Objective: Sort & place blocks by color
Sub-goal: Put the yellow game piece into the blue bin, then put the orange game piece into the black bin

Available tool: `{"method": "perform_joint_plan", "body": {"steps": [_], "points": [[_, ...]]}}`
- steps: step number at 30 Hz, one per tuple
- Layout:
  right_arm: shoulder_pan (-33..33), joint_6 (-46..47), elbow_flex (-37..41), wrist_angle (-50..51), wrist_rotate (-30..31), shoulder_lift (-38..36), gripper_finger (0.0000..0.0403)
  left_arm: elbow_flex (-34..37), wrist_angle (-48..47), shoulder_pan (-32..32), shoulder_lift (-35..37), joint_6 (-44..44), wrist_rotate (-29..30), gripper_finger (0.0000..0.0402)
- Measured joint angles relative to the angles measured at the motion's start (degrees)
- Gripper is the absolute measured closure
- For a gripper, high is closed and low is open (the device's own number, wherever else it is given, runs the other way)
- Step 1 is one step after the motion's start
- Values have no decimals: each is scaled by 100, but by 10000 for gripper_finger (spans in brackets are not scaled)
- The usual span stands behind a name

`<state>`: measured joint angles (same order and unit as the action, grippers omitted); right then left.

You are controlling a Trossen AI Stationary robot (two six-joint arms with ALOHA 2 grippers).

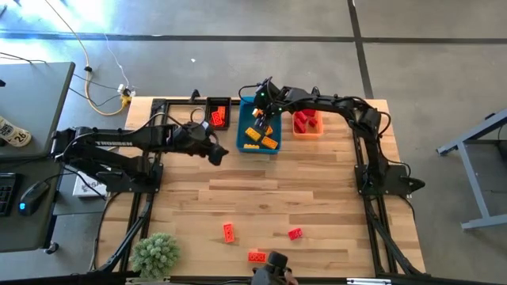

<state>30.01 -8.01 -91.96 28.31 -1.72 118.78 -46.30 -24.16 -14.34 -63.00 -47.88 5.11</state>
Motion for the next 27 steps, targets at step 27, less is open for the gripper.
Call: {"method": "perform_joint_plan", "body": {"steps": [27], "points": [[36,249,-915,1587,-55,0,164,0,812,627,-327,2640,-555,216]]}}
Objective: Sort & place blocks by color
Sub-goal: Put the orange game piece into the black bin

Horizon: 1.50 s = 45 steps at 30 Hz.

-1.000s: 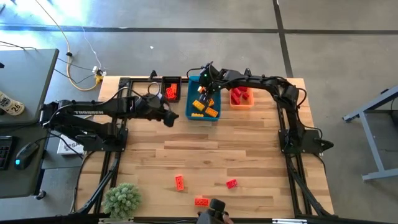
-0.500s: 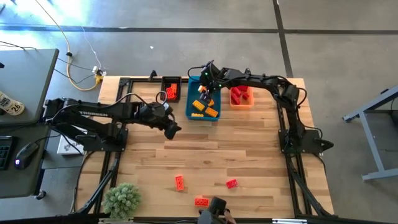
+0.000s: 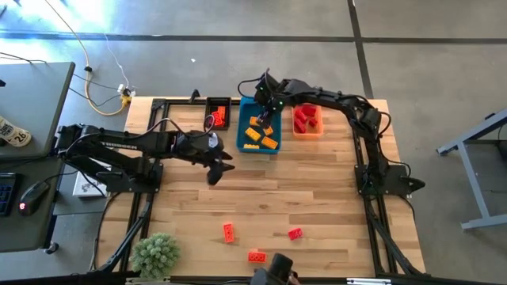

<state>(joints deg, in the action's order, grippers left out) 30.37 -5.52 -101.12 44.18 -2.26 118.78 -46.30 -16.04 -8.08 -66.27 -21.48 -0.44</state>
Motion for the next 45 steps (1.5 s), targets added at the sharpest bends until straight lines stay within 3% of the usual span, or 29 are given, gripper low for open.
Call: {"method": "perform_joint_plan", "body": {"steps": [13,19,33,45], "points": [[-192,1491,-780,1402,-526,-2,164,0,85,25,1,2652,-1787,216],[-534,2022,-972,1875,-508,-2,164,0,-109,314,1,3556,-2074,216],[-1323,2899,-986,2033,-262,-2,164,-4,-289,1085,-256,4883,-2070,216],[-1590,3078,-986,2033,61,-2,164,-2,9,1682,-831,5821,-1294,216]]}}
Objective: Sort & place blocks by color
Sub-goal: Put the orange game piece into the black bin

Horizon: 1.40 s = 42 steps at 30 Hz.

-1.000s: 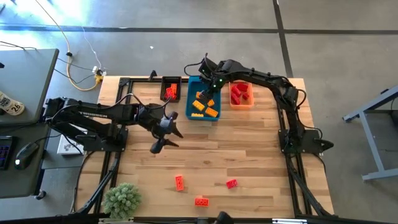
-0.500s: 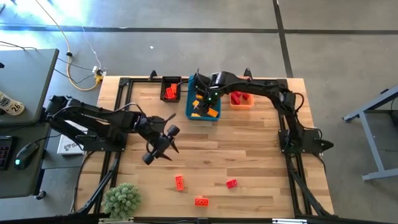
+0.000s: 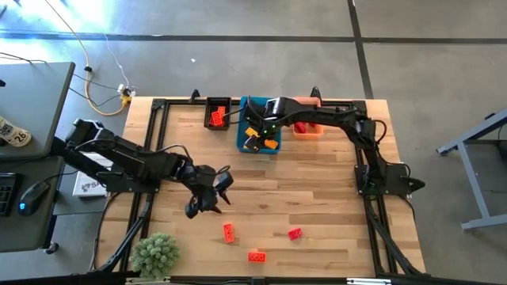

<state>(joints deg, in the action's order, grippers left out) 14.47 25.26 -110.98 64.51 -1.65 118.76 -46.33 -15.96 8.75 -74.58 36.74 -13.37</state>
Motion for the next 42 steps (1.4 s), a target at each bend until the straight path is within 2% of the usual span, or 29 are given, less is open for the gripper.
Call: {"method": "perform_joint_plan", "body": {"steps": [20,25,29,34,42], "points": [[-65,30,0,-62,23,0,164,0,420,617,-1339,465,5,216],[-71,32,0,-76,244,0,164,-10,504,713,-1497,552,7,216],[-71,32,0,-87,291,0,164,-273,368,708,-1499,552,7,216],[-78,34,0,-92,289,0,164,-757,-267,593,-1503,738,7,216],[-167,40,0,-135,313,0,164,-1282,-925,582,-2120,688,52,216]]}}
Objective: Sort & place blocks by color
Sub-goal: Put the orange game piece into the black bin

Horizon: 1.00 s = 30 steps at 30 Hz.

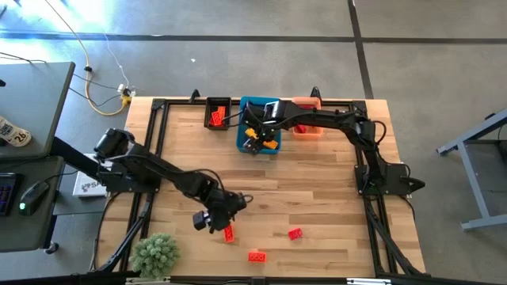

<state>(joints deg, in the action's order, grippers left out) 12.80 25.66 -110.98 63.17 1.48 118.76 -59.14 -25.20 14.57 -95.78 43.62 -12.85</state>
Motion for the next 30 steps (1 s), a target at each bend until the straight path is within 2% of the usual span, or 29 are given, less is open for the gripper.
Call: {"method": "perform_joint_plan", "body": {"steps": [6,16,25,30], "points": [[-97,-8,0,8,216,-2,164,-217,-52,200,-385,10,148,216],[-123,133,2,-5,273,-2,164,-235,-79,247,-392,57,199,216],[-123,148,2,-10,286,-2,164,-231,-61,400,-679,98,186,216],[-123,152,2,-12,286,-2,164,-229,-49,465,-768,100,418,216]]}}
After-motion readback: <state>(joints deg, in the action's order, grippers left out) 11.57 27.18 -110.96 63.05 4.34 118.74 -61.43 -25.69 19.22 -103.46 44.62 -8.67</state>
